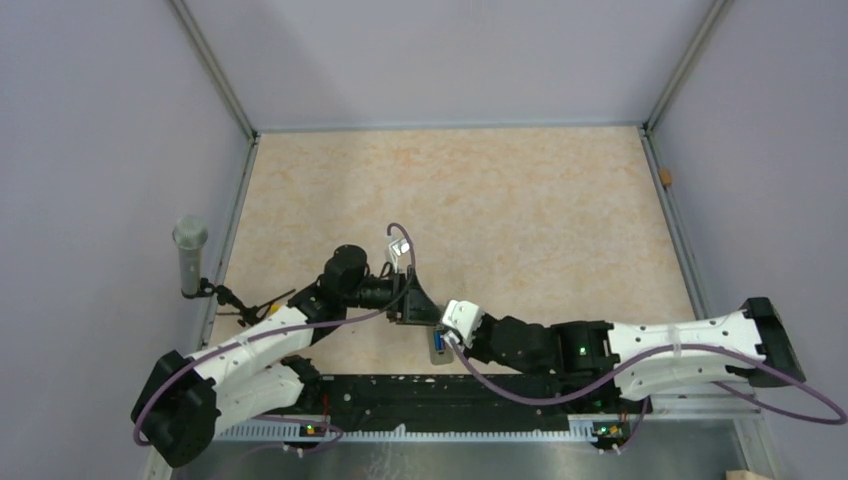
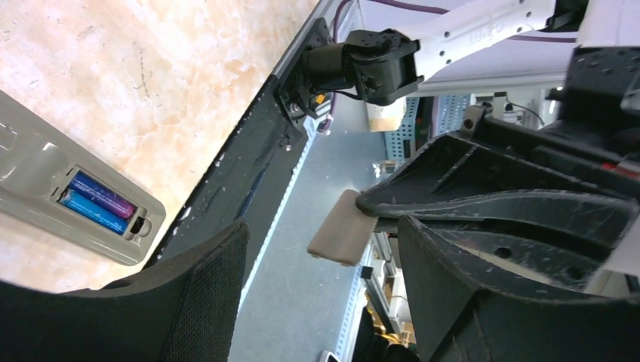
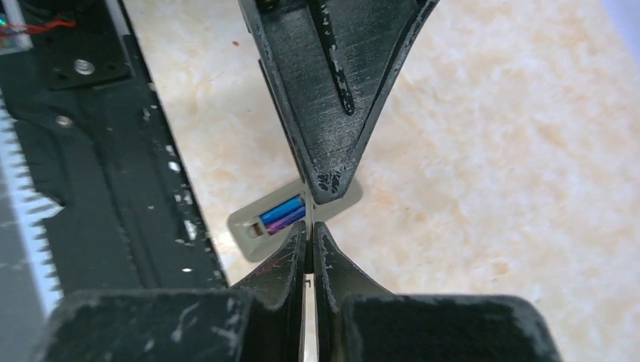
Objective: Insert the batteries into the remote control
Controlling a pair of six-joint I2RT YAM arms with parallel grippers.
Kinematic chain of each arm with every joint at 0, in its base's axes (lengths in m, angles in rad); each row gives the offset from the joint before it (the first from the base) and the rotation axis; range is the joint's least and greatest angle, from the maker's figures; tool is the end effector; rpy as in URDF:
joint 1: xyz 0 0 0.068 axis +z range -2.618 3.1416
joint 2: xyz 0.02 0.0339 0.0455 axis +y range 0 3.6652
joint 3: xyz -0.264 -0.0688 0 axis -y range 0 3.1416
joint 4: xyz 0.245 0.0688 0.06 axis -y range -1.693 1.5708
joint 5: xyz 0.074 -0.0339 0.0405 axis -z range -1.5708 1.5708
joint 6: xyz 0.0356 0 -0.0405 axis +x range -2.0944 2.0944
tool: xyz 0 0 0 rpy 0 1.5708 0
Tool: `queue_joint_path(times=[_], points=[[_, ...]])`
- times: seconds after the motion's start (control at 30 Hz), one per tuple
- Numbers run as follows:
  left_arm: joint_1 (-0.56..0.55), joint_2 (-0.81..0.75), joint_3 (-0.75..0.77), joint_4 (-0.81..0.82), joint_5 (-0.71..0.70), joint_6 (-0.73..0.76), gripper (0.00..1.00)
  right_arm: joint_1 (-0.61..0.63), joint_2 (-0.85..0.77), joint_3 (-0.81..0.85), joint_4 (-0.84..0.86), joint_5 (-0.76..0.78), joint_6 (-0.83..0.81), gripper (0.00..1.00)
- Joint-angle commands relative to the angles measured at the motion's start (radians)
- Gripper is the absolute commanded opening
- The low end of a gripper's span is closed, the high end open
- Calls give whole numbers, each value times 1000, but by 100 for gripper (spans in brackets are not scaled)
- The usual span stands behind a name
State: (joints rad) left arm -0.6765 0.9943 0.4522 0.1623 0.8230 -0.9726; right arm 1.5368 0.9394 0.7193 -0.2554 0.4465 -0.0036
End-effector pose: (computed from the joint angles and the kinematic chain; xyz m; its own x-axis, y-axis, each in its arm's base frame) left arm 0.1460 -0.1507 0.2234 -0.9534 0.0448 -0.2984 0.2999 0.2503 -0.9205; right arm 0.0225 0.2101 0.2831 -0.0124 -0.4590 -0.8883 -0.8884 0.4127 -0.2009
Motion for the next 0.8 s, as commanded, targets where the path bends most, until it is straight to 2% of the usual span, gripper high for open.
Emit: queue_joint_path(times=[0.0,0.27,0.77], points=[[27,-39,-22,104,59,-70,72,44,36,-30,196,186,-247,0],[40,-80,-29,100,85,-104,72,115,53,-143,482,237,-554,0],[59,-118,-37,165,126,-181,65,138,-25,-337,763,184,-891,0]])
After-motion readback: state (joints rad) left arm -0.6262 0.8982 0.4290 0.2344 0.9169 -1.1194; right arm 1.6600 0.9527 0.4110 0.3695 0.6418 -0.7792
